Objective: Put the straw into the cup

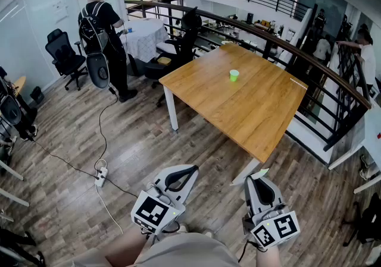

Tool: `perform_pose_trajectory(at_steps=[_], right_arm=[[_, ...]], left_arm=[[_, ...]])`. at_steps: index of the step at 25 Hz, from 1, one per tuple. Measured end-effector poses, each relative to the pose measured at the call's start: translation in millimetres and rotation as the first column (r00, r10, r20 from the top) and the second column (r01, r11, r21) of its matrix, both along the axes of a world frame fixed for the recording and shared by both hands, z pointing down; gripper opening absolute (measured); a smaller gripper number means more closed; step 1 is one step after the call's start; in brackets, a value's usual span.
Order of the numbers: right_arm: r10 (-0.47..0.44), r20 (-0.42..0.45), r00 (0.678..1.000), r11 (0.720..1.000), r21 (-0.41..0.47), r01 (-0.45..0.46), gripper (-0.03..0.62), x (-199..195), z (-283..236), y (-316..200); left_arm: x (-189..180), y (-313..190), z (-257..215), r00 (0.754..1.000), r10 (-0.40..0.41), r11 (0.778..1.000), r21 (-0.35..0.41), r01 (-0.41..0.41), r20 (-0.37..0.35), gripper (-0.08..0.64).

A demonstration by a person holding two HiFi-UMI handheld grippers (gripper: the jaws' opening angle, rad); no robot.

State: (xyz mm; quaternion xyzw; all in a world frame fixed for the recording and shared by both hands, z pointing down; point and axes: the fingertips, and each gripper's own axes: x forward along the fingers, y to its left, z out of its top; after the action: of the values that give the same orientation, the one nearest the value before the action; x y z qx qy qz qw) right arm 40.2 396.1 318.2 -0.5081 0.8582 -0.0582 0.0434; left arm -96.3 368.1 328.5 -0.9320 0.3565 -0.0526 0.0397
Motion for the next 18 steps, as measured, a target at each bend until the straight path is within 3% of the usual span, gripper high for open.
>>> perform_pose_trajectory(at_steps=[18], right_arm=[[-0.004, -0.031, 1.0, 1.0, 0.027, 0.005, 0.051, 4.0, 0.0, 1.7]], left_arm=[[12.5, -2.7, 14.8, 0.999, 0.013, 0.999, -0.029, -0.012, 0.03, 0.014]])
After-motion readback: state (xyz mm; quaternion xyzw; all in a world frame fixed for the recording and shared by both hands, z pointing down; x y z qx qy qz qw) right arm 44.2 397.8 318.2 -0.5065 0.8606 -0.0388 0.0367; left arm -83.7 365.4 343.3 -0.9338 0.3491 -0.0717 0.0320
